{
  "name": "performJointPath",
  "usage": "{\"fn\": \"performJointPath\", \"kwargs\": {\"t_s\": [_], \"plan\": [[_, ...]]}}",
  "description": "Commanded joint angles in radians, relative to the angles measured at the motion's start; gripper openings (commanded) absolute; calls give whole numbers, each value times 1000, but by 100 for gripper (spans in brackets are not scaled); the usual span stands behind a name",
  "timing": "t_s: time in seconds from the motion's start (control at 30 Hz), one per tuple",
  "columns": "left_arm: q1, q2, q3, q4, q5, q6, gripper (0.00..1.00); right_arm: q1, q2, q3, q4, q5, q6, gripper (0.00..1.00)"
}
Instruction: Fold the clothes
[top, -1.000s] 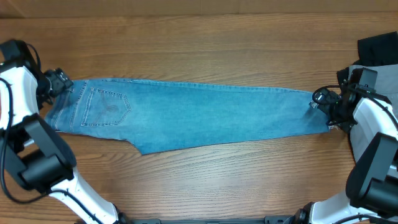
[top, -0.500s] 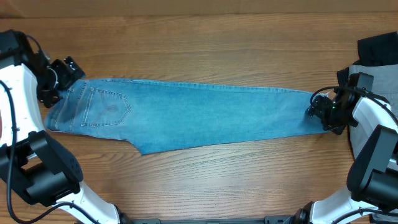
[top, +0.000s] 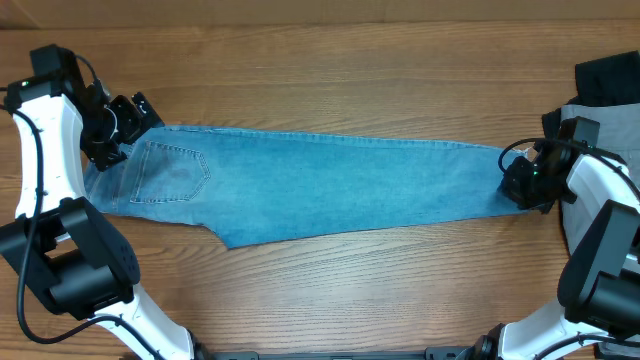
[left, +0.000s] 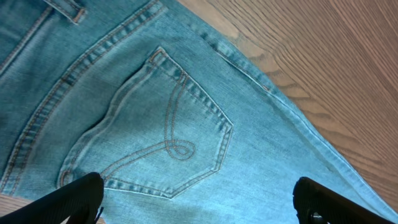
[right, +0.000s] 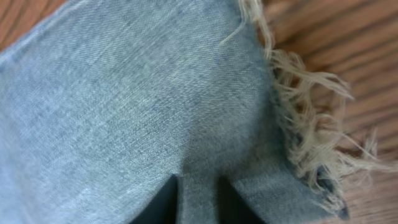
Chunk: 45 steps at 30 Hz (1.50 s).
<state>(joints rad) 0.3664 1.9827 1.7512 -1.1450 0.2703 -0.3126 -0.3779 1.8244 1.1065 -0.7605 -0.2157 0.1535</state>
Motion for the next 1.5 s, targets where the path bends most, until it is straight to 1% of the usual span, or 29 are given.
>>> {"fn": "performJointPath", "kwargs": {"t_s": [0.0,0.03,0.07,0.23,0.57,0.63,0.73,0.77,0.8,0.83,0.87,0.97,1.03,1.13,1.23,1.33,1.37,1.4,1.47], "plan": [[-21,9,-22,-2,11,-9,100,0,-20,111,4,37,6,68],[-23,9,-22,-2,11,-9,100,0,-23,128,6,56,6,86],[-30,9,-23,-2,11,-8,100,0,-23,151,10,86,6,99],[-61,9,-37,2,11,-6,100,-8,-2,162,40,204,-6,100],[-128,9,-106,43,11,-2,100,-23,143,162,36,203,-54,95],[-130,9,-106,43,11,-2,100,-23,166,162,31,203,-54,92],[-130,9,-106,42,11,-2,100,-23,187,161,24,183,-53,80],[-130,9,-106,42,11,-2,100,-23,188,161,21,169,-53,75],[-130,9,-106,43,11,-2,100,-20,188,161,18,166,-53,65],[-130,9,-106,43,11,-2,100,-16,188,161,17,165,-51,39],[-130,9,-106,45,11,-2,100,-13,188,161,13,166,-49,26],[-130,9,-106,45,11,-2,100,-10,186,163,6,170,-10,4],[-130,9,-107,45,10,-2,100,-13,180,165,-3,173,4,4],[-131,9,-107,43,10,-2,100,-18,153,165,-19,262,89,4],[-131,9,-109,40,7,-2,100,-18,100,165,-26,263,109,4],[-131,9,-124,43,8,-2,100,-18,45,165,-24,260,92,4],[-131,9,-130,43,8,-2,100,-18,46,164,-31,261,88,28],[-132,9,-135,44,8,-2,100,-22,50,163,-32,265,82,46],[-134,9,-150,47,8,-2,100,-31,54,163,-32,267,70,46]]}}
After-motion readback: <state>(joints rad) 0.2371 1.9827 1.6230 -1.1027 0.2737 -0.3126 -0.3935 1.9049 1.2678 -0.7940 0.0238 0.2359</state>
